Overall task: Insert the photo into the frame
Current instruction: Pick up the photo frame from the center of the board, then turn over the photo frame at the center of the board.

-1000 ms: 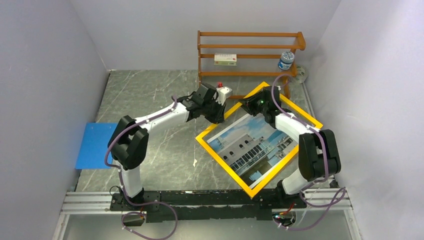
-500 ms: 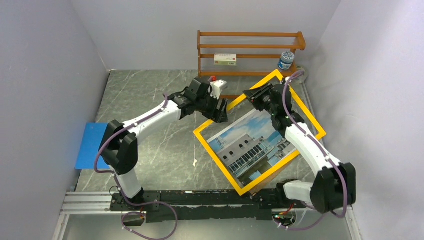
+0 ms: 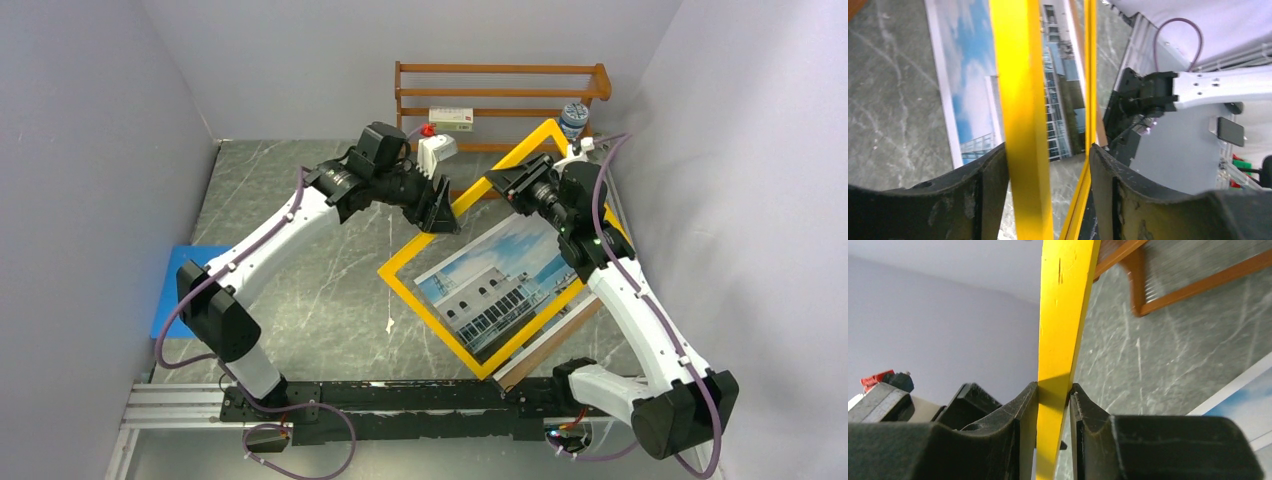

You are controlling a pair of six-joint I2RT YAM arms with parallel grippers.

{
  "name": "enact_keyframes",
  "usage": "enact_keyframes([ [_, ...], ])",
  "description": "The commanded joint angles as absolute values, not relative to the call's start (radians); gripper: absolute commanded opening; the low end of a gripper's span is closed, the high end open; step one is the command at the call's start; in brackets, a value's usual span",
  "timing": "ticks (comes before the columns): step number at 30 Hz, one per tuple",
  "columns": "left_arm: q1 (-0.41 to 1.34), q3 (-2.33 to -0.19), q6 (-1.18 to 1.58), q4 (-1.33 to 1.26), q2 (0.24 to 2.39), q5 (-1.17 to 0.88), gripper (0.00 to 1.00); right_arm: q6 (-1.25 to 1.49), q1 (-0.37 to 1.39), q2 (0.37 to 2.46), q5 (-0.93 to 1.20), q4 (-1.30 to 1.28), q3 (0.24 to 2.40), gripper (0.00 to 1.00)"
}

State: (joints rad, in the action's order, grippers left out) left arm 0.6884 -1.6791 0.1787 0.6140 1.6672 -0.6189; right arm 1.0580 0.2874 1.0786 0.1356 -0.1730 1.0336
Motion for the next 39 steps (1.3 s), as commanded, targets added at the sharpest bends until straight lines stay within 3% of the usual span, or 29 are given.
enact_keyframes([
  [1, 0.695, -1.72, 0.182, 0.664, 1.606, -0.739, 0.66, 1.025, 0.316, 1.067, 0.246, -0.09, 1.103, 0.08],
  [4, 0.695, -1.716, 0.181, 0.696, 1.595, -0.708, 0.73, 1.019, 0.343, 1.07, 0.288, -0.067, 1.11, 0.08],
  [7, 0.696, -1.713, 0.184, 0.724, 1.58, -0.663, 0.71, 1.02, 0.375, 1.065, 0.298, -0.055, 1.12, 0.08],
  [10, 0.696, -1.717, 0.186, 0.748, 1.561, -0.653, 0.57, 1.019, 0.415, 1.063, 0.278, -0.066, 1.143, 0.08],
  [16, 0.696, -1.734, 0.165, 0.812, 1.497, -0.631, 0.03, 1.032, 0.497, 1.063, 0.213, -0.105, 1.196, 0.13],
  [18, 0.695, -1.734, 0.156, 0.832, 1.458, -0.603, 0.03, 1.037, 0.525, 1.07, 0.18, -0.135, 1.221, 0.21],
  [22, 0.694, -1.735, 0.177, 0.863, 1.36, -0.506, 0.03, 1.039, 0.56, 1.099, 0.125, -0.194, 1.275, 0.5],
  [26, 0.693, -1.76, 0.198, 0.934, 1.278, -0.385, 0.03, 1.038, 0.585, 1.13, 0.117, -0.197, 1.311, 0.67],
  [33, 0.693, -1.74, 0.198, 1.07, 1.116, -0.109, 0.02, 1.001, 0.6, 1.106, 0.132, 0.03, 1.235, 0.69],
  [39, 0.693, -1.732, 0.213, 1.133, 1.02, 0.124, 0.03, 0.964, 0.601, 1.147, 0.182, 0.075, 1.264, 0.77],
])
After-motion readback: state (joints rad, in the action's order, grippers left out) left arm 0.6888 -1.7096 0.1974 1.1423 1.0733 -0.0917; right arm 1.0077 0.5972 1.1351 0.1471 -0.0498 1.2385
